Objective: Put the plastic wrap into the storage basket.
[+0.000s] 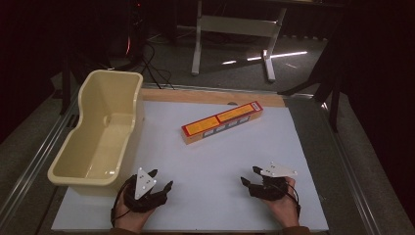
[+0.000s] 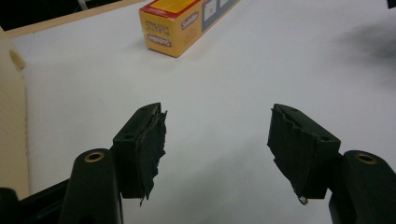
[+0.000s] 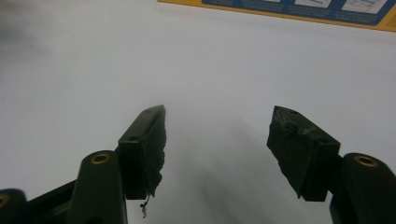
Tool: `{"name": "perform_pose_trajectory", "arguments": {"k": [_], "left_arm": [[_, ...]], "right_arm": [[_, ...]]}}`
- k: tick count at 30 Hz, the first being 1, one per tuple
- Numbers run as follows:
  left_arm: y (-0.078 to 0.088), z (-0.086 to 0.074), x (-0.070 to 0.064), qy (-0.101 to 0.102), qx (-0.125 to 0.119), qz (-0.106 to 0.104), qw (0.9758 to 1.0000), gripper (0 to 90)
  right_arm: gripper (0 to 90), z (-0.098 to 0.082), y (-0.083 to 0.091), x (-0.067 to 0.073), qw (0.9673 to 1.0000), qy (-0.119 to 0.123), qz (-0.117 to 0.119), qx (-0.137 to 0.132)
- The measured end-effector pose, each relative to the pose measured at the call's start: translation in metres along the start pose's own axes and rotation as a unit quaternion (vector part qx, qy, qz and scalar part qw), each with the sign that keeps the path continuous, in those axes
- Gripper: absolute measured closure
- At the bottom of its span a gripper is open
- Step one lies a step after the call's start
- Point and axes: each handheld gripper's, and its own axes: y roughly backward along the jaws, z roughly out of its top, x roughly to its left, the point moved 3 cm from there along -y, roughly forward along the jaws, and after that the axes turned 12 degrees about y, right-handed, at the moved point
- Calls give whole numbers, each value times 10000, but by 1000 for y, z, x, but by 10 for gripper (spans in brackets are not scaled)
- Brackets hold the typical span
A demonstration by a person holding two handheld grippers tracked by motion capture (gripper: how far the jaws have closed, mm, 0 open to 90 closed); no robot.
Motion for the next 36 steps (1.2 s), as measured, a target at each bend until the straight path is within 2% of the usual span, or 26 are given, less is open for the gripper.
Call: {"name": "perform_pose_trajectory", "arguments": {"k": [2,5,19,24,27,32,36], "left_arm": [[0,1,2,0,-55,-22,10000,354],[1,3,4,73,-88,31,9999,337],[4,3,5,59,-162,25,9998,341],[4,3,5,69,-140,33,9999,340],[5,3,6,69,-160,37,9998,341],[6,3,7,111,-178,28,9998,352],[7,3,6,104,-204,34,9997,352]], "right_arm": [[420,1,3,0,10000,-5,-46,-64],[429,4,6,2,9999,-14,-44,-163],[445,11,0,14,9998,39,85,-193],[428,13,-2,16,9995,-70,184,-266],[427,15,-5,17,9995,-65,204,-223],[486,27,-7,18,9989,-43,324,-351],[532,42,-14,23,9981,70,448,-423]]}}
